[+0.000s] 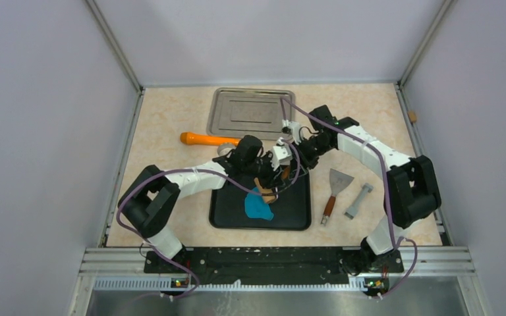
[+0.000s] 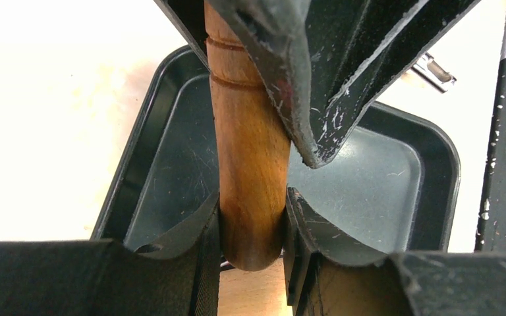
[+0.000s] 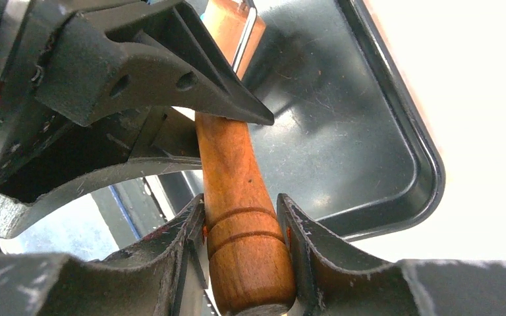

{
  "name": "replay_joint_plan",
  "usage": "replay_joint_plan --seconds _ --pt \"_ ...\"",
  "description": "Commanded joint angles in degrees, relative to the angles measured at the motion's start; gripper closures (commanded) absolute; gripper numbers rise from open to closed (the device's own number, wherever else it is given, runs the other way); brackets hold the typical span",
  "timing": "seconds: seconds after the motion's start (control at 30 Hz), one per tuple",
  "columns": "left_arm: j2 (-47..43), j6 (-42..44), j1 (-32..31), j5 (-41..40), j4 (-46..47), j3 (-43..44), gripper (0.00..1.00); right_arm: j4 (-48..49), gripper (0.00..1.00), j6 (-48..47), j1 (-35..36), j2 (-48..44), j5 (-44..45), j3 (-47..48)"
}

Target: Roll out the dumpling wrappers from the dough

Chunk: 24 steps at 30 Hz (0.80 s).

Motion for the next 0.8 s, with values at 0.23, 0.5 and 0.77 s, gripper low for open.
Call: replay_joint_plan --seconds 0.23,0.5,0.77 --pt "-7.3 -5.4 -0.2 1.5 -7.0 -2.3 1.00 0.9 1.00 1.0 -0.4 -1.3 -5.0 0.5" --pt "-1.9 -7.0 -0.8 0.4 4.9 -8.7 1.00 4.9 1.00 2.2 1.3 2.5 -0.4 -3.9" --pt "10.3 -1.3 -4.5 -3.0 20.1 -9.5 1.00 4.2 1.00 1.8 -0.1 3.0 6.8 -2.8"
